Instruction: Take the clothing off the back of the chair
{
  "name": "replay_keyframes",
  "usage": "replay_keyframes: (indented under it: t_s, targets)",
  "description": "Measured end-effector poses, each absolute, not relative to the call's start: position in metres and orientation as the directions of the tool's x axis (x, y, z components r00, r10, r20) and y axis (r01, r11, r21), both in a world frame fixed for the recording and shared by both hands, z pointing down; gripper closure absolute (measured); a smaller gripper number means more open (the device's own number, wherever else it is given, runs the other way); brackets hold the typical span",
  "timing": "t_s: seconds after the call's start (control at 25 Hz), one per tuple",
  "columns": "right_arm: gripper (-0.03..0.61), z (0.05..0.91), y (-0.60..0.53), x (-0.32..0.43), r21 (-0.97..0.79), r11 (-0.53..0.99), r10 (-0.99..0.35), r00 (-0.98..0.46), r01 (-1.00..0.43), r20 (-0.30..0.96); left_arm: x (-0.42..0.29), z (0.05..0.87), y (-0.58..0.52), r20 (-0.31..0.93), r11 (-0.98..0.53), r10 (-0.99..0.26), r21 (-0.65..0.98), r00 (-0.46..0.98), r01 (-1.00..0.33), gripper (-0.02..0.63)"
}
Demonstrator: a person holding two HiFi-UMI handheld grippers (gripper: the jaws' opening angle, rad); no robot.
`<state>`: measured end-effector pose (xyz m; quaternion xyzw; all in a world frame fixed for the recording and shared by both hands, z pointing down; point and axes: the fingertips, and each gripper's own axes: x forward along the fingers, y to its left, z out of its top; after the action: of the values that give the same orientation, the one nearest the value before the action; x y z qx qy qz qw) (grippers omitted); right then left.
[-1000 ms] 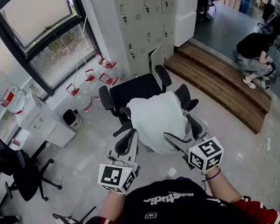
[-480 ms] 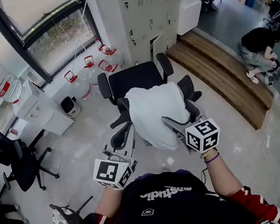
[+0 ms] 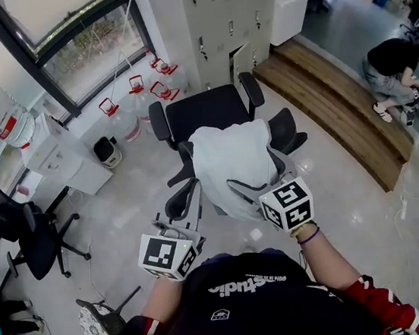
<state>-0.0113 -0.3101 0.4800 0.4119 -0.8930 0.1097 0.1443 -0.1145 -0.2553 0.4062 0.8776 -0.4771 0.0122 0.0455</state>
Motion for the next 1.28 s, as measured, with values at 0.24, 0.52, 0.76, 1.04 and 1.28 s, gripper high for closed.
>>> replay_keyframes:
  t_s: [0.24,0.52,0.76,1.04,1.28]
  targets:
    - [0.04,0.494,-0.317,-0.018,0.042,0.607,-0.745,-0.549,-0.794,0.379,-0.117,0.408,-0.258,0.069,-0.537,-0.838,0.065,0.541,-0.841,0.578]
    - [0.048,0.493,-0.326,-0.023,0.097,0.57,-0.778,-0.497,-0.816,0.385,-0.128,0.399,-0.259,0.063,-0.537,-0.839,0.066,0.54,-0.841,0.578]
    - [0.138,0.489,-0.319,-0.031,0.106,0.605,-0.753,-0.524,-0.789,0.398,-0.137,0.393,-0.258,0.064,-0.529,-0.843,0.073,0.533,-0.845,0.578]
    - [0.307,0.486,-0.306,-0.04,0.068,0.637,-0.73,-0.573,-0.768,0.372,-0.138,0.394,-0.252,0.064,-0.535,-0.84,0.063,0.538,-0.843,0.578]
    - [0.425,0.483,-0.3,-0.038,0.017,0.633,-0.734,-0.593,-0.774,0.33,-0.139,0.395,-0.242,0.057,-0.539,-0.838,0.063,0.543,-0.84,0.578]
